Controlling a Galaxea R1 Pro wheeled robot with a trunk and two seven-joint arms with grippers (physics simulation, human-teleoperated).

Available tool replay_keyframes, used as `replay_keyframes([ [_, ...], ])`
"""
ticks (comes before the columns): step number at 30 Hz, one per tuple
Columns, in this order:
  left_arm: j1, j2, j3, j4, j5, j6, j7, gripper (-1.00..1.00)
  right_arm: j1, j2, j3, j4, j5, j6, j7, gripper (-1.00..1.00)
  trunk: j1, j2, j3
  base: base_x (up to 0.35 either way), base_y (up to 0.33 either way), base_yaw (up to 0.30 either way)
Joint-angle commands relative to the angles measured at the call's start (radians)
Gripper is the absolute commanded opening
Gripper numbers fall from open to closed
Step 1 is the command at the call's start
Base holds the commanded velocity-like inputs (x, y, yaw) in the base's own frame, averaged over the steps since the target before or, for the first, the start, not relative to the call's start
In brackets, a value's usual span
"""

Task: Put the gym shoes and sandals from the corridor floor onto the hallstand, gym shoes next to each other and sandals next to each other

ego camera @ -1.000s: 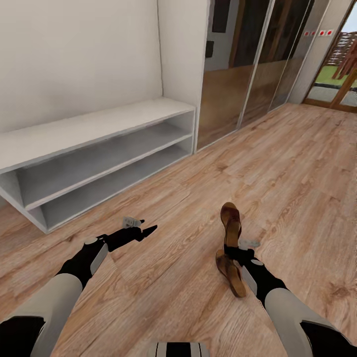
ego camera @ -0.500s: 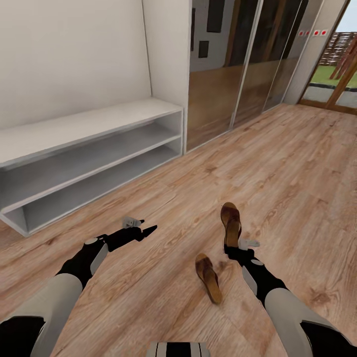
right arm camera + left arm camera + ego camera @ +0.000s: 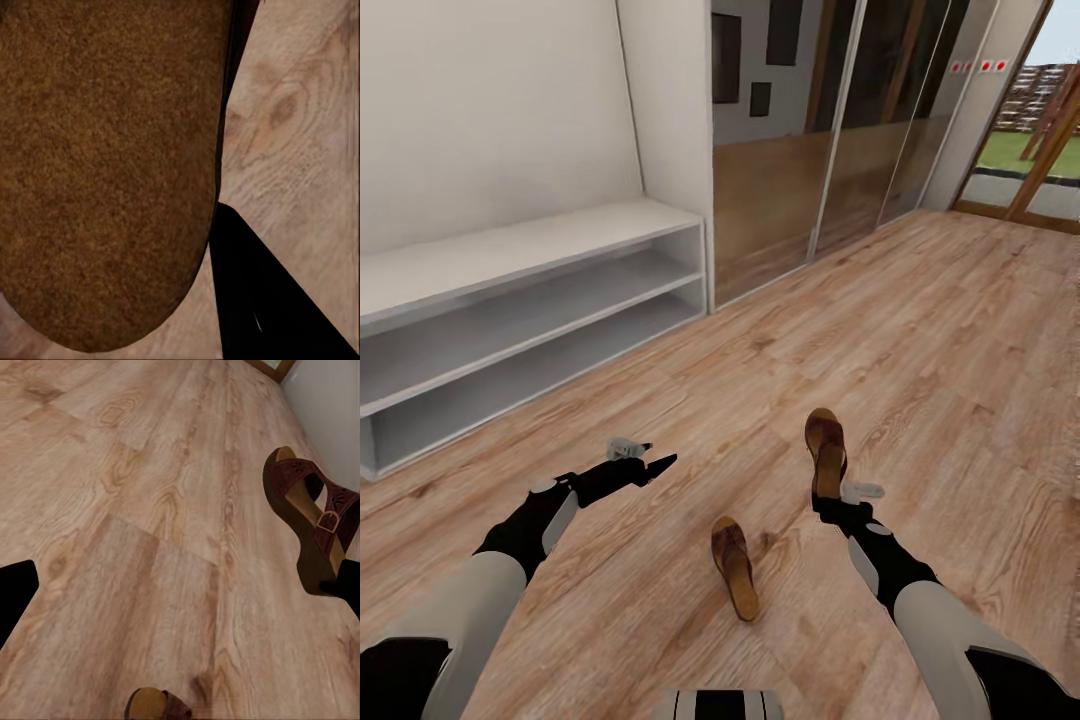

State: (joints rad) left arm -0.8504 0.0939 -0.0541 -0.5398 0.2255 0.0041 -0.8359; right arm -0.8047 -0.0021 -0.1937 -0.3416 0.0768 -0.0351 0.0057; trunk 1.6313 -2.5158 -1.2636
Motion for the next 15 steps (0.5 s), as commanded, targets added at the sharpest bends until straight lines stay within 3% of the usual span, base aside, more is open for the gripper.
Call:
replay_keyframes([
  [1, -0.001, 0.001, -0.006, 0.000, 0.008, 0.000, 0.000, 1.00, -0.001, 0.001, -0.005, 0.001, 0.004, -0.003, -0.002, -1.00, 0.000, 0.000, -0.001, 0.000, -0.350, 0.000],
  [15, -0.001, 0.001, -0.006, 0.000, 0.008, 0.000, -0.001, 1.00, -0.001, 0.001, -0.005, 0.001, 0.004, -0.003, -0.002, -1.00, 0.000, 0.000, -0.001, 0.000, -0.349, 0.000],
])
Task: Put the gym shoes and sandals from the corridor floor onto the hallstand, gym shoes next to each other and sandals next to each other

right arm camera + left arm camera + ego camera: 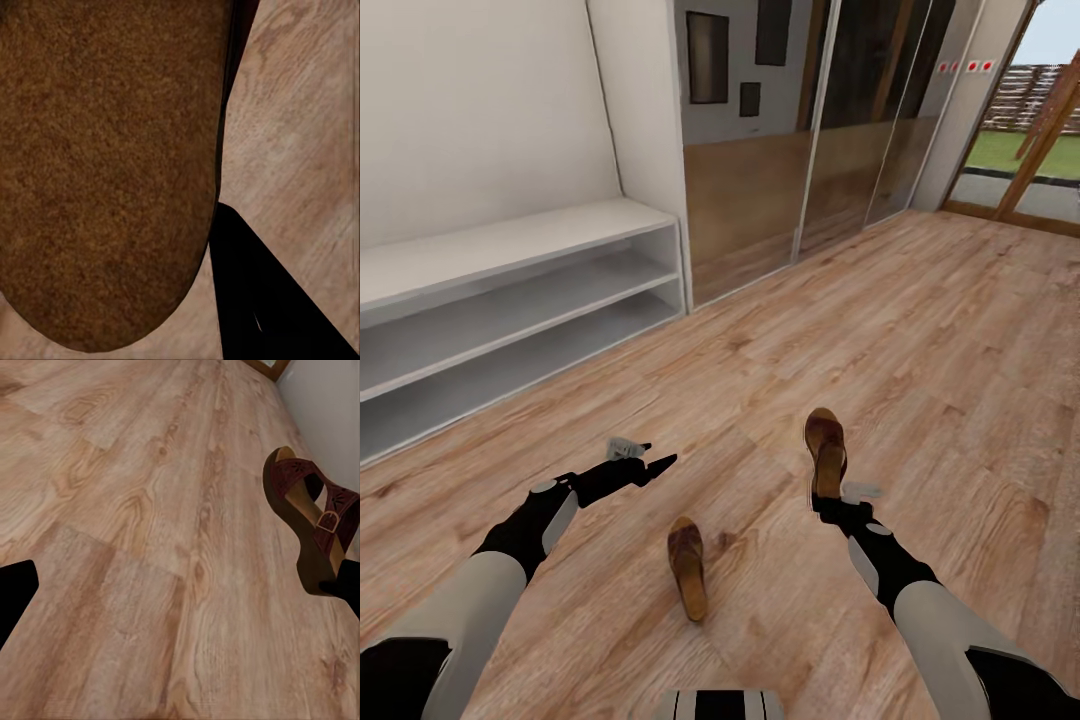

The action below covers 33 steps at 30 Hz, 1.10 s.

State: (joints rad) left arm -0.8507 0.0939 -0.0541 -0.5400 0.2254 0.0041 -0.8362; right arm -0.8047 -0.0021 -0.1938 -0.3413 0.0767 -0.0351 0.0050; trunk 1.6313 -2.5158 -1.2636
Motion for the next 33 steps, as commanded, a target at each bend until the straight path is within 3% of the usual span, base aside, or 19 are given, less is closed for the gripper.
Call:
replay_keyframes([
  [1, -0.001, 0.001, -0.006, 0.001, 0.008, 0.000, 0.000, 1.00, -0.001, 0.001, -0.005, 0.001, 0.004, -0.003, -0.001, -1.00, 0.000, 0.000, -0.001, 0.000, -0.166, 0.000],
  [14, -0.001, 0.001, -0.006, 0.002, 0.008, 0.001, 0.000, 1.00, -0.001, 0.001, -0.004, 0.001, 0.005, -0.003, -0.001, -1.00, 0.000, 0.000, -0.001, 0.020, -0.109, 0.205],
  [33, -0.001, 0.001, -0.006, 0.002, 0.008, 0.002, 0.000, 1.00, -0.001, 0.001, -0.005, 0.001, 0.004, -0.003, -0.002, -1.00, 0.000, 0.000, -0.001, 0.055, -0.157, 0.011],
])
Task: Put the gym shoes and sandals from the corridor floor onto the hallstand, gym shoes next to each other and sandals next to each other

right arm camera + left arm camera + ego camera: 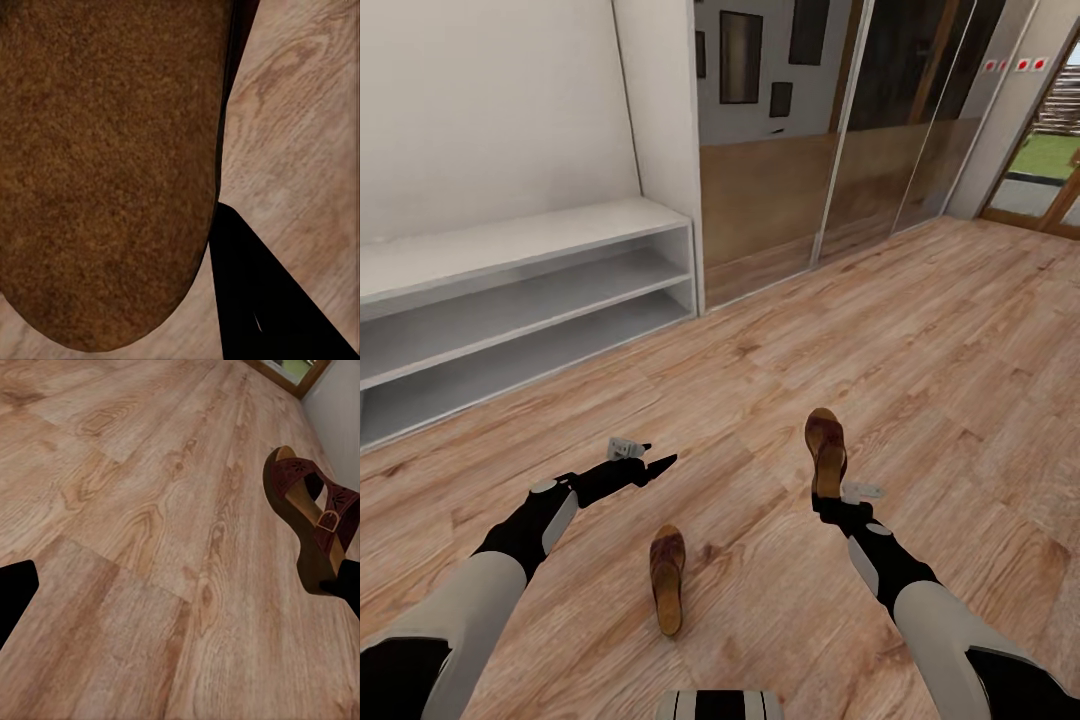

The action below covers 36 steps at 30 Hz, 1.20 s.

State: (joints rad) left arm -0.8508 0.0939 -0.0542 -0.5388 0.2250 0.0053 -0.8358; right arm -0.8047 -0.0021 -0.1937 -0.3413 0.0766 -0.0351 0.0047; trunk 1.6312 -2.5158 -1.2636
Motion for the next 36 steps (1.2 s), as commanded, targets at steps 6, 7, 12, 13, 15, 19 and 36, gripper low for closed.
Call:
replay_keyframes([
  [6, -0.001, 0.001, -0.006, 0.000, 0.008, 0.000, 0.000, 1.00, -0.001, 0.001, -0.005, 0.001, 0.005, -0.003, -0.002, -1.00, 0.000, 0.000, -0.001, 0.006, -0.008, 0.000],
  [7, -0.001, 0.001, -0.006, 0.000, 0.008, 0.000, 0.000, 1.00, -0.001, 0.001, -0.005, 0.001, 0.005, -0.003, -0.002, -1.00, 0.000, 0.000, -0.001, 0.000, 0.000, 0.000],
  [12, 0.000, 0.002, -0.004, 0.001, 0.008, -0.001, 0.002, 1.00, -0.001, 0.001, -0.004, 0.001, 0.005, -0.003, -0.002, -1.00, 0.000, 0.000, -0.001, 0.000, 0.000, 0.000],
  [13, 0.000, 0.002, -0.004, 0.002, 0.009, -0.001, 0.003, 1.00, -0.001, 0.001, -0.004, 0.001, 0.005, -0.003, -0.001, -1.00, 0.000, 0.000, -0.001, 0.000, 0.000, 0.000],
  [15, -0.001, 0.003, -0.004, 0.002, 0.009, -0.001, 0.006, 1.00, -0.001, 0.001, -0.004, 0.001, 0.005, -0.003, -0.001, -1.00, 0.000, 0.000, -0.001, 0.000, 0.000, 0.000],
  [19, -0.001, 0.003, -0.003, 0.007, 0.007, -0.001, 0.009, 1.00, -0.001, 0.001, -0.003, 0.000, 0.005, -0.003, -0.001, -1.00, 0.000, 0.000, -0.001, 0.000, 0.000, 0.000],
  [36, -0.001, 0.036, 0.002, 0.120, 0.005, -0.062, 0.014, 1.00, -0.001, 0.001, -0.003, -0.262, 0.004, 0.054, -0.001, -1.00, 0.000, 0.000, -0.001, 0.029, -0.033, 0.000],
])
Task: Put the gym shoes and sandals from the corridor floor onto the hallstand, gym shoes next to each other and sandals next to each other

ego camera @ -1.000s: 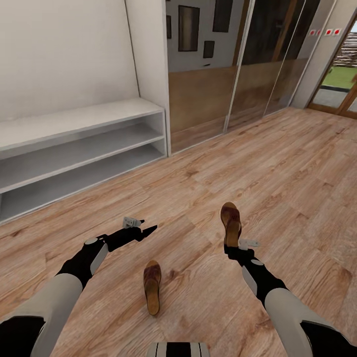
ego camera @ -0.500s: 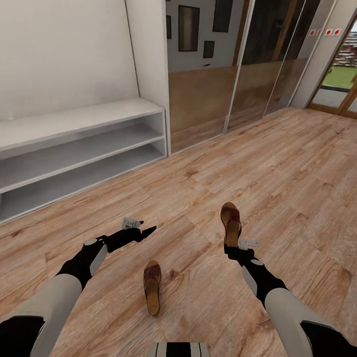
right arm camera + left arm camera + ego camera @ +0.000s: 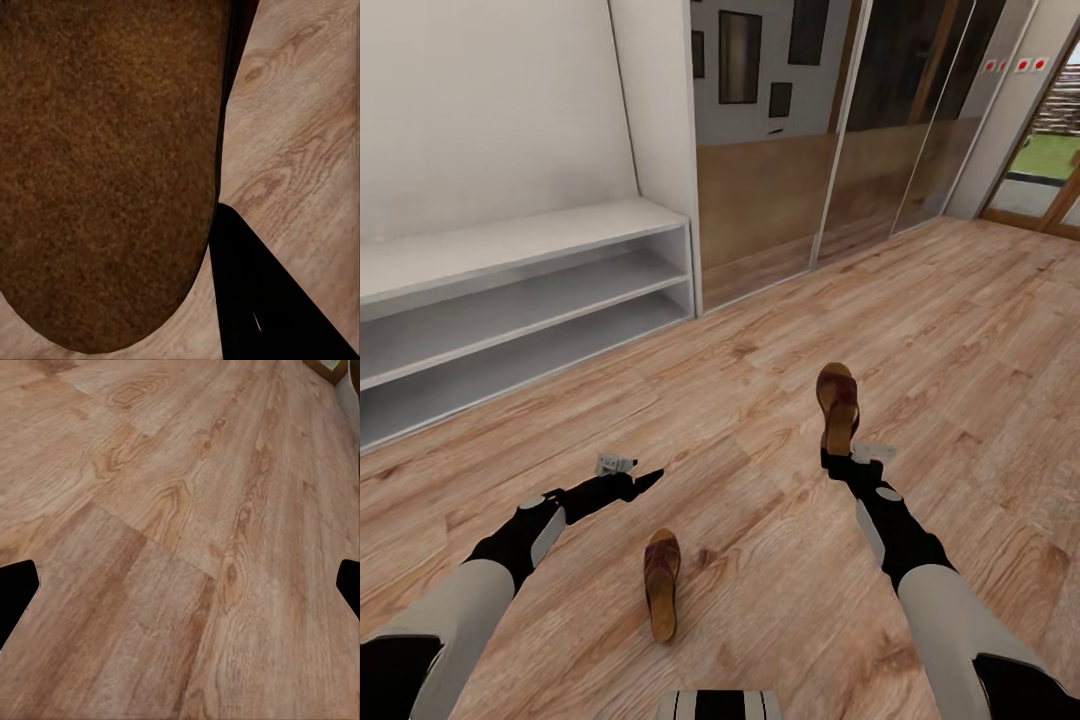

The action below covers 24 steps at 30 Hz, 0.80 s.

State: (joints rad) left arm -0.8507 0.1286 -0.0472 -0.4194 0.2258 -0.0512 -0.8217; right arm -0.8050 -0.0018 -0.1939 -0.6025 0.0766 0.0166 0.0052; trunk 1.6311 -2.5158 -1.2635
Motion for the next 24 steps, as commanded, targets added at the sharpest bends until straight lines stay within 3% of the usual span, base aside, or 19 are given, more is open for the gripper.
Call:
replay_keyframes([
  [1, -0.001, 0.009, -0.005, 0.005, 0.004, -0.007, -0.001, 1.00, 0.000, 0.000, -0.002, -0.002, 0.005, 0.004, -0.001, -1.00, 0.000, 0.000, -0.001, 0.040, -0.047, 0.000],
  [5, -0.001, 0.041, -0.004, 0.050, 0.004, -0.015, -0.001, 1.00, 0.000, 0.002, -0.002, -0.002, 0.005, 0.007, -0.001, -1.00, 0.000, 0.000, -0.001, 0.014, -0.016, 0.000],
  [11, 0.034, 0.020, -0.006, 0.084, 0.030, -0.048, 0.033, 1.00, 0.000, 0.001, 0.000, -0.036, 0.006, 0.041, 0.004, -1.00, 0.000, 0.000, -0.001, 0.000, 0.000, 0.000],
  [15, 0.057, 0.039, -0.007, 0.106, 0.006, -0.025, 0.022, 1.00, 0.000, 0.000, -0.001, -0.043, 0.006, 0.021, -0.001, -1.00, 0.000, 0.000, -0.001, 0.000, 0.000, 0.000],
  [24, 0.109, 0.042, -0.008, 0.158, -0.034, 0.017, -0.029, 1.00, 0.000, 0.000, -0.002, -0.095, 0.006, 0.013, -0.002, -1.00, 0.000, 0.000, -0.001, 0.000, -0.054, 0.000],
])
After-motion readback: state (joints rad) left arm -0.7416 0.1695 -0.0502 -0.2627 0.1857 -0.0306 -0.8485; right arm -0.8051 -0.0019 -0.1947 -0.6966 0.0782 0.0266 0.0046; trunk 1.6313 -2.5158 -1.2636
